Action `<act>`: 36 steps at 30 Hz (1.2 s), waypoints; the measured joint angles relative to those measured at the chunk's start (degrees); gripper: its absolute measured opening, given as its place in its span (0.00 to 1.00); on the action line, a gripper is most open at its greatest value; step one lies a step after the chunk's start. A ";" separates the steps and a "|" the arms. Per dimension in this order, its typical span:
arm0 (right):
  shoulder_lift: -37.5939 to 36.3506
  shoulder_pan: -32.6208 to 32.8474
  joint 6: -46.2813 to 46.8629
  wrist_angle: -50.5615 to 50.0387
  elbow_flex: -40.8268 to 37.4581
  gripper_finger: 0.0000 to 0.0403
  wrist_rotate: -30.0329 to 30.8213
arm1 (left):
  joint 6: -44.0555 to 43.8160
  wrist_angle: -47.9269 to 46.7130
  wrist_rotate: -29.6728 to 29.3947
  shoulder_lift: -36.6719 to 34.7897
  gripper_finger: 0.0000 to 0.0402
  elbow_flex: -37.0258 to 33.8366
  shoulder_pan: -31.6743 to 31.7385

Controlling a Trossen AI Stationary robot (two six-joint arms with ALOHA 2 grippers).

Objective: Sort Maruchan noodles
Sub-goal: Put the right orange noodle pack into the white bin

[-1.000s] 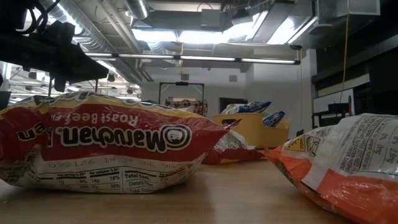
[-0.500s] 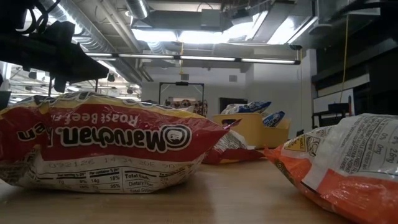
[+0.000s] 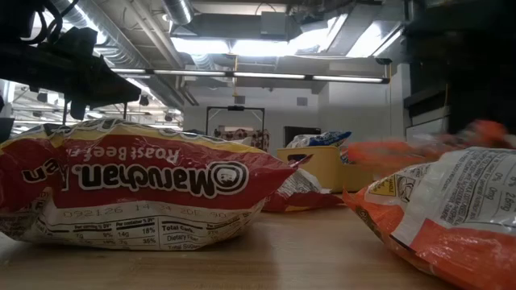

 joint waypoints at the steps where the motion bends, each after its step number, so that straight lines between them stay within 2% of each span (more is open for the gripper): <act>1: -0.40 -1.22 -2.09 -0.09 0.61 0.00 0.43 | 0.00 0.00 0.00 -0.01 0.18 0.00 0.01; 9: -2.11 -11.41 -24.42 0.06 7.20 0.00 3.68 | 0.01 0.00 0.00 0.00 0.18 0.00 0.00; 15: -2.09 -21.62 -51.27 12.67 11.57 0.00 3.19 | 0.03 0.00 -0.01 0.00 0.18 0.00 0.00; 20: 0.02 -29.64 -74.07 27.48 14.84 0.00 -4.08 | 0.04 0.00 -0.02 0.01 0.18 0.00 0.01; 24: 4.34 -34.34 -88.23 32.31 19.85 0.00 -12.65 | 0.04 -0.19 -0.02 0.01 0.18 0.00 0.00; 31: 15.50 -38.00 -101.28 30.41 31.61 0.00 -26.14 | 0.04 -0.06 -0.48 0.01 0.18 0.00 0.01; 36: 22.81 -37.76 -108.64 26.88 39.06 0.00 -30.06 | 0.07 -0.50 -0.61 0.01 0.18 0.00 0.00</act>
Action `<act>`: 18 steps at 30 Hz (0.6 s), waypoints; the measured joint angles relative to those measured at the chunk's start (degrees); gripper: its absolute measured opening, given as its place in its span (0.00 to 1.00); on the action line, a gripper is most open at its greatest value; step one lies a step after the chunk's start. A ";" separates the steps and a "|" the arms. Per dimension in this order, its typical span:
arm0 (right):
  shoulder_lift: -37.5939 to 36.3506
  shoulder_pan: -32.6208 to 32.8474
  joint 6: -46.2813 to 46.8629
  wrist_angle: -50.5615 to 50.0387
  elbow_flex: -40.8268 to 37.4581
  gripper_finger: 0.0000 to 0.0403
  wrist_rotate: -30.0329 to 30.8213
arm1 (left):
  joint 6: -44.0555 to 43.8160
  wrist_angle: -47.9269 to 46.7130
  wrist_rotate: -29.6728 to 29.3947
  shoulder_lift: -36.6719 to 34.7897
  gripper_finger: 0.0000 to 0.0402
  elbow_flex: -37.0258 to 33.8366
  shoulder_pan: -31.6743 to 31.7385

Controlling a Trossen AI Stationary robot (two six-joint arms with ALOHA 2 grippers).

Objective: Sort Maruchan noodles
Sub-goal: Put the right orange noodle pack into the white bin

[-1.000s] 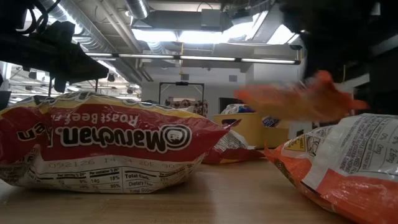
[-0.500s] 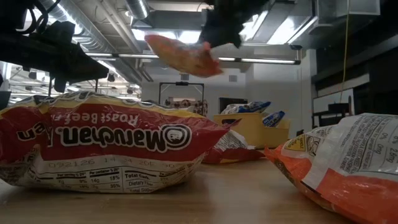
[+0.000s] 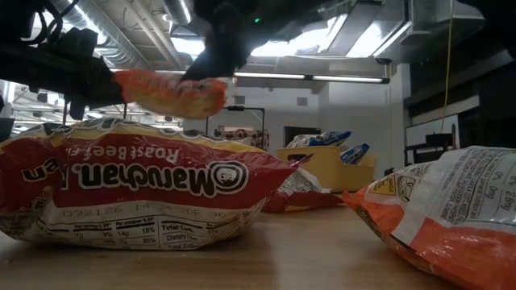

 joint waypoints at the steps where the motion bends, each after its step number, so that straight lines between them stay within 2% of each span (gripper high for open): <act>1: 0.99 0.00 -0.72 -0.30 0.93 0.00 -1.08 | 0.02 -0.04 0.01 -0.01 0.18 0.00 0.00; 5: 4.18 -0.04 -4.42 -1.06 2.83 0.00 -4.44 | 0.33 -0.38 -0.07 -0.04 0.18 0.00 0.02; 12: 7.72 -0.06 -13.61 -3.92 2.65 0.00 -4.46 | 0.37 -0.99 -0.16 0.00 0.18 0.00 0.02; 18: 8.41 -0.06 -18.83 -4.30 2.41 0.01 -0.48 | -0.03 -0.99 -0.09 0.00 0.18 0.00 0.02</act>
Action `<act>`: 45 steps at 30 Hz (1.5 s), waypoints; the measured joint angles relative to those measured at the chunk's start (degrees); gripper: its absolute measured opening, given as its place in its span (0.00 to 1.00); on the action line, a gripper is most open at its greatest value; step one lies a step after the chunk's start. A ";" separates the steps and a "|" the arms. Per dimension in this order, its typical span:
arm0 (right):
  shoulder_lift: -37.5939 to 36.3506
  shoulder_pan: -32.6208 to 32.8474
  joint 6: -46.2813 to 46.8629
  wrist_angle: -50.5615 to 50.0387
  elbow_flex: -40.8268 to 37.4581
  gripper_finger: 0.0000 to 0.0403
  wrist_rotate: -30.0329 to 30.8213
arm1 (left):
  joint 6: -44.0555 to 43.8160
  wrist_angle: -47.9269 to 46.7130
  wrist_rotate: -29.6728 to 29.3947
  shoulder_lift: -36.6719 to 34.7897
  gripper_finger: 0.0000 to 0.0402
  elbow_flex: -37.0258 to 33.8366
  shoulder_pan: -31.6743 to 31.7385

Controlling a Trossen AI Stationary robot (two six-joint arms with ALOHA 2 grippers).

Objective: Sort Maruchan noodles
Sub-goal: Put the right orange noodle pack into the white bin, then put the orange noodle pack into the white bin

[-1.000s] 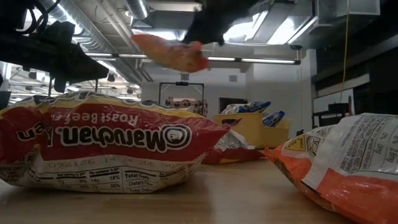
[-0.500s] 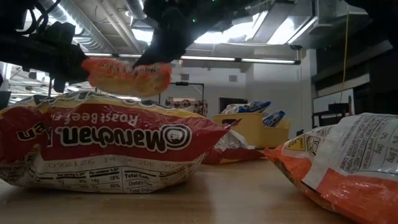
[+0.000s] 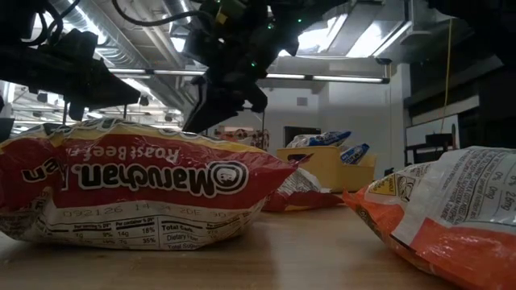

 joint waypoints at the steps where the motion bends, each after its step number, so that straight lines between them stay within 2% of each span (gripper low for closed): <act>1: 0.00 0.00 -1.49 0.01 0.02 0.02 0.09 | 0.00 0.00 -0.02 0.00 0.18 0.00 0.00; 4: 0.00 0.00 -3.55 -1.02 0.47 0.08 0.13 | 0.00 0.00 -0.02 0.00 0.18 0.00 0.00; 7: 0.00 0.00 -3.61 -3.40 1.66 0.18 -0.29 | -0.43 0.00 -0.02 0.00 0.18 0.00 0.00; 12: -0.26 0.00 -1.35 -19.20 9.45 0.40 -1.00 | -3.74 0.00 0.06 0.00 0.18 0.00 0.00; 15: -0.69 0.00 6.75 -32.95 16.49 0.52 -2.72 | -4.05 0.02 0.38 0.00 0.18 0.00 0.00; 18: -0.83 0.45 17.50 -42.93 18.93 0.60 -6.95 | -4.04 0.01 0.47 0.00 0.18 0.00 0.00; 21: -0.97 2.19 26.66 -52.35 18.41 0.62 -9.82 | -3.08 0.02 0.72 0.00 0.18 0.00 0.00; 25: -1.25 8.06 36.81 -60.49 16.69 0.61 -9.94 | 0.39 0.19 4.06 0.00 0.18 0.00 0.00; 30: -1.23 19.27 47.69 -56.14 13.92 0.60 -9.83 | 1.60 0.33 8.69 0.00 0.18 0.00 0.00; 35: -1.22 29.03 57.46 -42.13 10.72 0.60 -1.18 | 2.01 0.37 11.02 0.00 0.18 0.00 0.00; 38: -1.22 31.77 61.97 -35.17 9.06 0.60 6.19 | 2.02 0.36 11.16 0.00 0.18 0.00 -0.01; 40: -1.22 32.15 65.26 -32.80 7.73 0.60 8.90 | 2.03 0.37 11.19 0.00 0.18 0.00 0.00; 45: -1.22 31.81 74.71 -28.22 2.51 0.60 5.68 | 2.28 0.37 11.17 0.00 0.18 0.00 0.00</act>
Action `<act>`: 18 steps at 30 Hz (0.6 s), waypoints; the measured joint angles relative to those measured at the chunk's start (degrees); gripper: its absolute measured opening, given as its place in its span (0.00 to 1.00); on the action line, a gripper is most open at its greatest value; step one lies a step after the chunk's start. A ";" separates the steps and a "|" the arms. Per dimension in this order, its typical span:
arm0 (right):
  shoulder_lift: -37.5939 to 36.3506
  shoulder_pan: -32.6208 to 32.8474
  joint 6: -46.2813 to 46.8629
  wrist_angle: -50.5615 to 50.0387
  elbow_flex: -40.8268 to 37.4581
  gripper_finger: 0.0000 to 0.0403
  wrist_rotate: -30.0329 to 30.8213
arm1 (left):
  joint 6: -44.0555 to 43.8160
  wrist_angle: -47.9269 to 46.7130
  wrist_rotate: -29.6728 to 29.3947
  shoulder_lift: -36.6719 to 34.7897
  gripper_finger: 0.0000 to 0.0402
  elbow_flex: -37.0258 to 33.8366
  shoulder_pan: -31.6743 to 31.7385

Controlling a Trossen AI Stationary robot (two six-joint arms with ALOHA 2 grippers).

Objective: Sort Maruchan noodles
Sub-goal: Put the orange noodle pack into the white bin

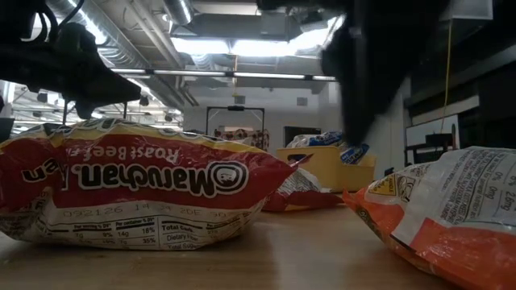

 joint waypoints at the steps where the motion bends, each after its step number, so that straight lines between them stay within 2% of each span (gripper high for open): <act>1: 0.03 0.39 1.50 1.88 -1.49 0.60 -1.73 | 0.40 0.00 0.00 0.00 0.18 0.00 0.00; 5: 0.04 2.89 6.21 8.73 -6.35 0.60 -6.25 | 1.81 0.00 -0.01 0.00 0.18 0.00 0.00; 11: 0.04 4.38 8.70 9.28 -10.77 0.60 0.17 | 2.72 0.00 -0.11 0.00 0.18 0.00 -0.02; 14: -0.08 4.19 8.86 10.14 -12.70 0.60 0.97 | 2.72 0.00 -0.13 0.00 0.18 0.00 -0.02; 18: -0.39 3.74 8.69 9.66 -14.31 0.53 1.36 | 2.72 0.00 -0.15 0.00 0.18 0.00 -0.02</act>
